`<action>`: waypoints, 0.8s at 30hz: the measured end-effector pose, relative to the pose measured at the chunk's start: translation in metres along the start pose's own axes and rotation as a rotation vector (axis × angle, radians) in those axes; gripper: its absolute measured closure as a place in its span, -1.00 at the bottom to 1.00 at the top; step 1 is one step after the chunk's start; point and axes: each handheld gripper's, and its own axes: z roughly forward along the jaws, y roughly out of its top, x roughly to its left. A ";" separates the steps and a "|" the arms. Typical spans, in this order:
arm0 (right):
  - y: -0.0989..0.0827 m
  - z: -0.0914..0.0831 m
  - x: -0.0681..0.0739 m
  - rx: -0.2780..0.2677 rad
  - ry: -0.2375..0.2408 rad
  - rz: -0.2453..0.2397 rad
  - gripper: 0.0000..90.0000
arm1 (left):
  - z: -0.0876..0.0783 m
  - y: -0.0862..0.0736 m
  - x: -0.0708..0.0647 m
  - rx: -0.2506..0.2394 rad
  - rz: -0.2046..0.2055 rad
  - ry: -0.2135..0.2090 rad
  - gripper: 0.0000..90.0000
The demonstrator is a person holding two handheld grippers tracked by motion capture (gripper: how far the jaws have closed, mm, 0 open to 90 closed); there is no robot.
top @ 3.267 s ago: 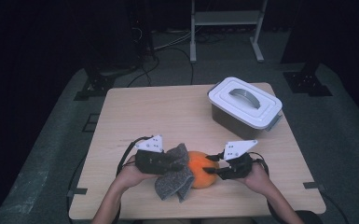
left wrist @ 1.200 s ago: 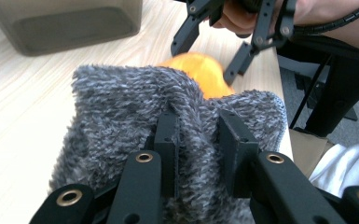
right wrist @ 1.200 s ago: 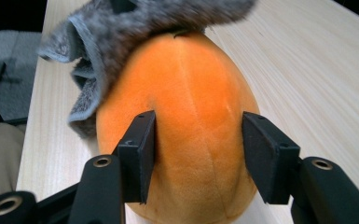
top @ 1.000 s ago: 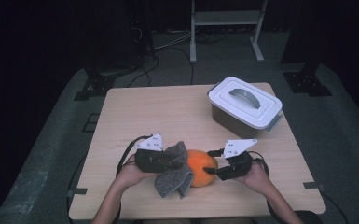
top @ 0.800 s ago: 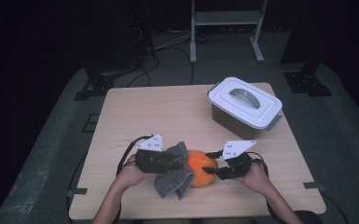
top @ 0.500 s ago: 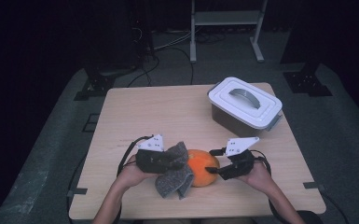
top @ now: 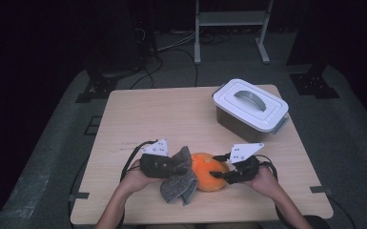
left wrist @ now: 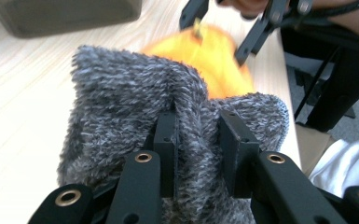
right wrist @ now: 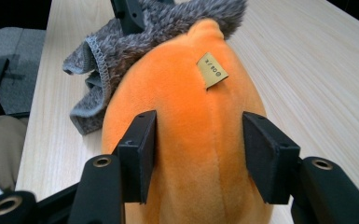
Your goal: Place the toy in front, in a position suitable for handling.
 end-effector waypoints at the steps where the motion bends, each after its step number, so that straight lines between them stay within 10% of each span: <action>1: 0.000 0.000 0.000 0.000 0.000 0.000 -0.01 | 0.000 0.000 0.000 0.000 0.000 0.000 0.57; 9: 0.023 0.010 0.015 0.028 -0.060 0.008 -0.42 | 0.006 0.008 -0.008 -0.015 0.021 -0.046 0.57; 16: 0.021 0.011 0.015 0.032 -0.049 0.023 0.21 | -0.005 0.010 -0.005 -0.040 0.021 -0.037 0.57; 24: 0.024 0.016 0.025 -0.116 0.024 0.009 0.29 | -0.030 0.016 -0.005 -0.141 0.021 -0.075 0.57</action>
